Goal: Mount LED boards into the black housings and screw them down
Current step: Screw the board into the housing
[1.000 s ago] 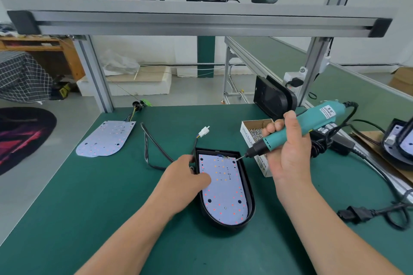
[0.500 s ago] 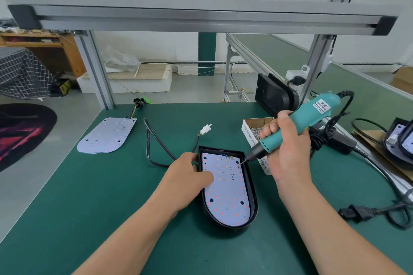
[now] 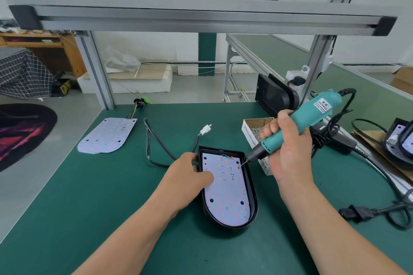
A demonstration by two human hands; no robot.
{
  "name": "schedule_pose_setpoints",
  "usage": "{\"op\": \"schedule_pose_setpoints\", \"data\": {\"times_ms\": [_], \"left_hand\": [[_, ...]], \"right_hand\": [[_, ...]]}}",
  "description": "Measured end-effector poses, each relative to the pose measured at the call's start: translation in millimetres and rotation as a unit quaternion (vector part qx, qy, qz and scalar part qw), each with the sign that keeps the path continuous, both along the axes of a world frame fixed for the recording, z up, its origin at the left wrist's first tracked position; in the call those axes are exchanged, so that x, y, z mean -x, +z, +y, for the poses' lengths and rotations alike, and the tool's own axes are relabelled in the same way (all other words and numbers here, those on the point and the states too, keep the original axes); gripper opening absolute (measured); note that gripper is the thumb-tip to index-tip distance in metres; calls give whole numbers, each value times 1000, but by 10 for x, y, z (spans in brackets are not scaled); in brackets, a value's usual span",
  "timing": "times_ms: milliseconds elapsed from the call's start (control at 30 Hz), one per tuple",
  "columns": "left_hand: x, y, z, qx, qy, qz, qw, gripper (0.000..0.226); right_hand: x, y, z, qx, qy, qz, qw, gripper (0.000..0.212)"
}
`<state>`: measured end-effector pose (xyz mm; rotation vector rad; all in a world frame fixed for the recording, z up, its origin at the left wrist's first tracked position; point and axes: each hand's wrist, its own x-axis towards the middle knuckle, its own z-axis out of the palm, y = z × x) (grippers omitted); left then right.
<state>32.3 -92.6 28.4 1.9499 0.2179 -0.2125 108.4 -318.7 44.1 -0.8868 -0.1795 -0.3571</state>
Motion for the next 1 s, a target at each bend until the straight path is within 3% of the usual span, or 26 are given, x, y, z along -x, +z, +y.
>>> {"op": "schedule_pose_setpoints", "data": {"times_ms": [600, 1000], "left_hand": [[-13, -20, 0, 1, -2, 0, 1000, 50], [-6, -8, 12, -16, -4, 6, 1000, 50]], "right_hand": [[131, 74, 127, 116, 33, -64, 991, 9], [116, 90, 142, 87, 48, -42, 994, 9]]}}
